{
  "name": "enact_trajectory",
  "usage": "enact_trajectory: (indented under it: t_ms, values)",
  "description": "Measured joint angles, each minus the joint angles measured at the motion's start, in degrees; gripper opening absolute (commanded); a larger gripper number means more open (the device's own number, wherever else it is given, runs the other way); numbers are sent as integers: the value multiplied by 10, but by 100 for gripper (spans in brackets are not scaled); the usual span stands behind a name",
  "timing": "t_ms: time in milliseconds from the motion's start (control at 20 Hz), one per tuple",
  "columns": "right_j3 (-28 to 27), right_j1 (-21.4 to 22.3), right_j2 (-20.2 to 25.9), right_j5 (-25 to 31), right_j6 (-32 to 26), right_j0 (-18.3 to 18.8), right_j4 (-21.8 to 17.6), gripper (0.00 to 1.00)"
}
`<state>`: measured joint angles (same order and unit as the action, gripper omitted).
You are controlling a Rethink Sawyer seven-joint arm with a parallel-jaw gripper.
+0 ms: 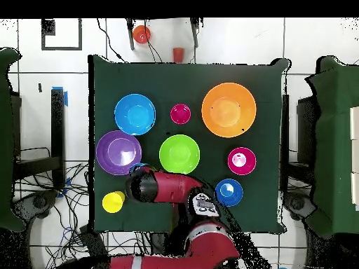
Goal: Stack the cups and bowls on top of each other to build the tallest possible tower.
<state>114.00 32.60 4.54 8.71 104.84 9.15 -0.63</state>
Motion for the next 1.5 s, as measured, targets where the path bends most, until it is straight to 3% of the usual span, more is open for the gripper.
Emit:
enact_trajectory:
  t_ms: [250, 750, 1100, 1500]
  values:
    - [6, 55, 21, 51, 0, 8, 1, 0]
    - [6, 103, 37, 82, 0, 9, 12, 0]
    - [8, 105, 42, 82, 0, 20, 12, 0]
    - [11, 88, 60, 81, 0, 78, 6, 0]
